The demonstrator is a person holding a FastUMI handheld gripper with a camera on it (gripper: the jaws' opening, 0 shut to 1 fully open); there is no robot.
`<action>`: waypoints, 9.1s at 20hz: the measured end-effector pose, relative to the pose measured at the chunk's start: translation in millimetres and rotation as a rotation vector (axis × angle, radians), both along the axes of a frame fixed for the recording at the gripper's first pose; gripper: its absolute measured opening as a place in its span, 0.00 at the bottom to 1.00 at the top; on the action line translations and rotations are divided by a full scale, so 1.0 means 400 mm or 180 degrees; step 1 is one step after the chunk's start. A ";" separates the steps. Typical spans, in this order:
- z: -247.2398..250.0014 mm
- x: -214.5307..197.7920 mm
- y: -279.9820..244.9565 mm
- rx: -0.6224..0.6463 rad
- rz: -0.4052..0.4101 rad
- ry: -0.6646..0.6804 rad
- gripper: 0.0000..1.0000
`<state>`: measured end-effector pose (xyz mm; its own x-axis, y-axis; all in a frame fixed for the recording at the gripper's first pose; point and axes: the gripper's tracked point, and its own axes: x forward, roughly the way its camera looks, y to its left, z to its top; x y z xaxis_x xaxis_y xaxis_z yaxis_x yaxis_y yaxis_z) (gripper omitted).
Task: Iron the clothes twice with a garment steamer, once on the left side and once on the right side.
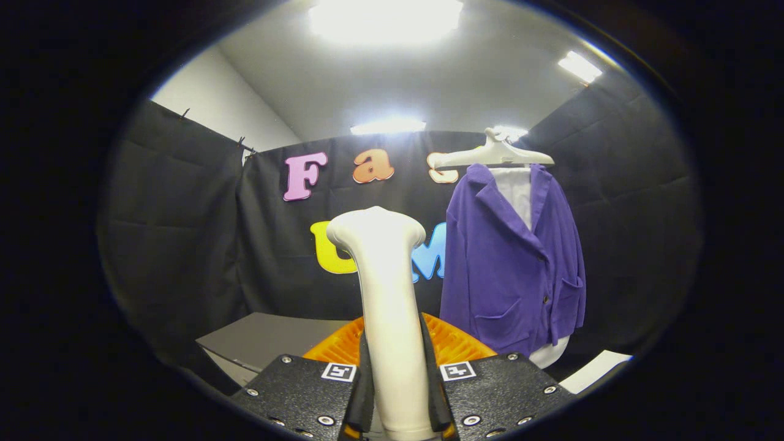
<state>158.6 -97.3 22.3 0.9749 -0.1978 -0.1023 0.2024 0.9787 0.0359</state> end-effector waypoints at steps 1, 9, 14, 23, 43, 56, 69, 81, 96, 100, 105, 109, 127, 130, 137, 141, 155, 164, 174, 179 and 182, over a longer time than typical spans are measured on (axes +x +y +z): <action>0.013 0.006 -0.017 -0.0006 -0.0030 -0.0015 0.35; 0.097 0.090 -0.152 -0.0096 -0.0291 -0.0187 0.35; 0.152 0.150 -0.240 -0.0187 -0.0464 -0.0318 0.35; 0.199 0.266 -0.402 -0.0264 -0.0784 -0.0418 0.36; -0.047 0.309 -0.546 -0.0407 -0.1121 0.0146 0.36; -0.310 0.183 -0.584 -0.0315 -0.1216 0.0649 0.36; -0.545 0.062 -0.573 -0.0368 -0.1222 0.1073 0.36; -0.692 -0.054 -0.575 -0.0344 -0.1256 0.1440 0.36; -0.298 -0.081 -0.576 -0.0539 -0.1467 0.0593 0.36; -0.161 -0.052 -0.612 -0.0647 -0.1555 0.0303 0.36; -0.031 0.003 -0.678 -0.0785 -0.1706 0.0049 0.35; 0.065 0.061 -0.732 -0.0939 -0.1804 -0.0111 0.35; 0.115 0.258 -0.927 -0.1200 -0.2048 0.0152 0.35; 0.064 0.236 -0.940 -0.1179 -0.2084 0.0241 0.36; -0.053 0.176 -0.941 -0.1117 -0.2117 0.0520 0.35; -0.110 0.126 -0.952 -0.1086 -0.2185 0.0637 0.35; -0.365 -0.004 -0.996 -0.0876 -0.2241 0.1123 0.35; -0.552 -0.067 -0.973 -0.0768 -0.2178 0.1482 0.36; -0.714 -0.131 -0.941 -0.0626 -0.2130 0.1831 0.35; -0.702 -0.190 -0.913 -0.0608 -0.2151 0.1801 0.35; -0.646 -0.233 -0.887 -0.0624 -0.2152 0.1679 0.36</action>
